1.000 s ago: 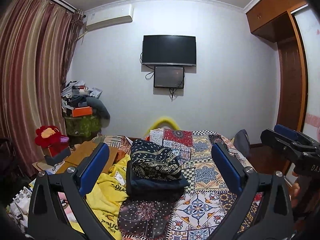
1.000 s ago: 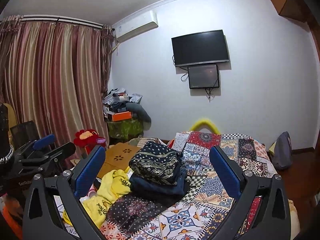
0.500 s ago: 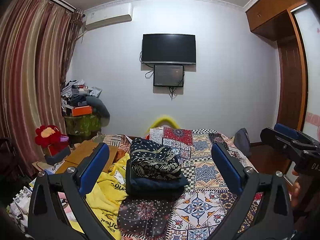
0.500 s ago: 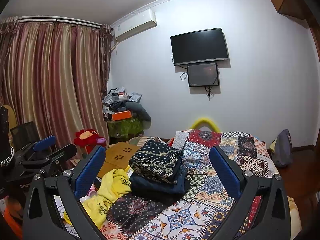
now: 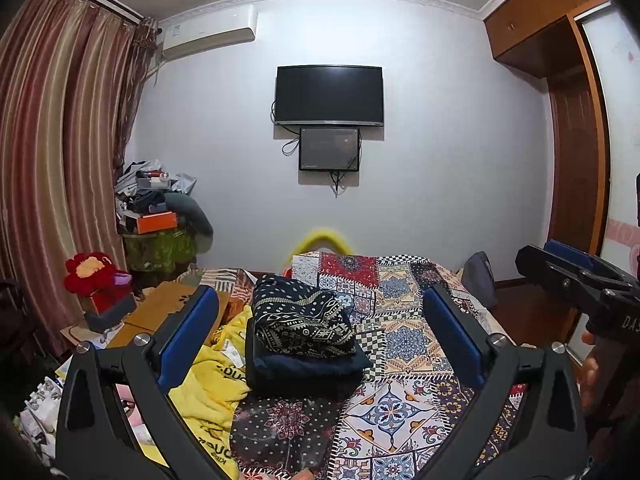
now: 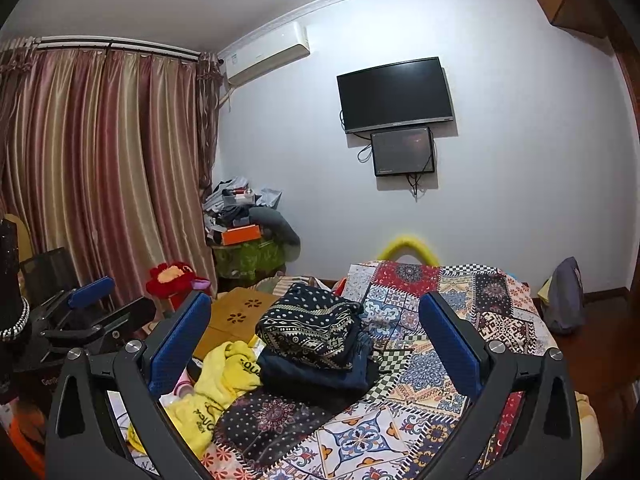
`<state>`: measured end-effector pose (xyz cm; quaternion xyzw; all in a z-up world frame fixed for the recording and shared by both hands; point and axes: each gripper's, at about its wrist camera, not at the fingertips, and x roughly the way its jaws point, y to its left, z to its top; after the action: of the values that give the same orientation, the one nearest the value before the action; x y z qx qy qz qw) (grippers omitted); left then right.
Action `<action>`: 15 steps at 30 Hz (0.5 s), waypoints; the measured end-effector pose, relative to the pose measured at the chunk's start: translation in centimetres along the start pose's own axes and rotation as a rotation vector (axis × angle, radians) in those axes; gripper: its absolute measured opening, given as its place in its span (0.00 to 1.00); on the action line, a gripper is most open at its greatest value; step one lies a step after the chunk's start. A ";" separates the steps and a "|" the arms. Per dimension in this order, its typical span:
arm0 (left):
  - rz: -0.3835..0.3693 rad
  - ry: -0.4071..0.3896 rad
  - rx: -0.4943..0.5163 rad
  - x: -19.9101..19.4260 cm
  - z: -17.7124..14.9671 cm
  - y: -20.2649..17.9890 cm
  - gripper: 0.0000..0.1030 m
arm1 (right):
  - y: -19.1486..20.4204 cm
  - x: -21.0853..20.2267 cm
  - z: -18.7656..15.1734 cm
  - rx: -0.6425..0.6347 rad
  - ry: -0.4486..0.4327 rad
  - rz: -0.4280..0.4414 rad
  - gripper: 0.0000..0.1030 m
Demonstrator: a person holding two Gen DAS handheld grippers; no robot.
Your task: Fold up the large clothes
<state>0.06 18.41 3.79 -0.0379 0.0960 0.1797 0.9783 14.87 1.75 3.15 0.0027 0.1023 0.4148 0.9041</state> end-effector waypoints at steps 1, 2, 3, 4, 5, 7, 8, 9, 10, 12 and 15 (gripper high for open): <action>-0.004 -0.001 0.005 0.0 0.0 -0.1 1.00 | 0.0 0.0 0.0 0.003 -0.002 0.000 1.00; -0.008 -0.003 0.007 0.0 0.0 -0.2 1.00 | 0.0 0.0 0.0 0.007 -0.005 0.001 1.00; -0.009 -0.004 0.007 0.0 -0.1 -0.3 1.00 | -0.1 -0.1 -0.1 0.010 -0.006 0.001 1.00; -0.009 -0.005 0.007 -0.1 -0.1 -0.3 1.00 | -0.1 -0.1 -0.1 0.011 -0.007 0.001 1.00; -0.011 -0.005 0.008 -0.1 -0.1 -0.3 1.00 | -0.1 -0.1 -0.1 0.011 -0.007 -0.001 1.00; -0.013 -0.007 0.009 -0.1 -0.1 -0.4 1.00 | -0.2 0.1 -0.1 0.013 -0.006 -0.004 1.00; -0.012 -0.009 0.009 -0.1 -0.1 -0.5 1.00 | -0.2 0.1 -0.1 0.015 -0.004 -0.005 1.00; -0.014 -0.010 0.007 -0.1 -0.1 -0.4 1.00 | -0.3 0.2 -0.1 0.017 -0.003 -0.006 1.00; -0.015 -0.011 0.006 -0.1 0.0 -0.4 1.00 | -0.3 0.2 -0.1 0.019 -0.003 -0.007 1.00; -0.017 -0.009 0.007 -0.1 -0.1 -0.4 1.00 | -0.4 0.1 -0.1 0.022 -0.007 -0.010 1.00; -0.016 -0.010 0.009 -0.2 -0.2 -0.5 1.00 | -0.4 0.1 -0.2 0.024 -0.008 -0.014 1.00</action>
<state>0.05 17.92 3.65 -0.0334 0.0914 0.1717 0.9803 15.21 1.54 2.94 0.0144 0.1036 0.4071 0.9074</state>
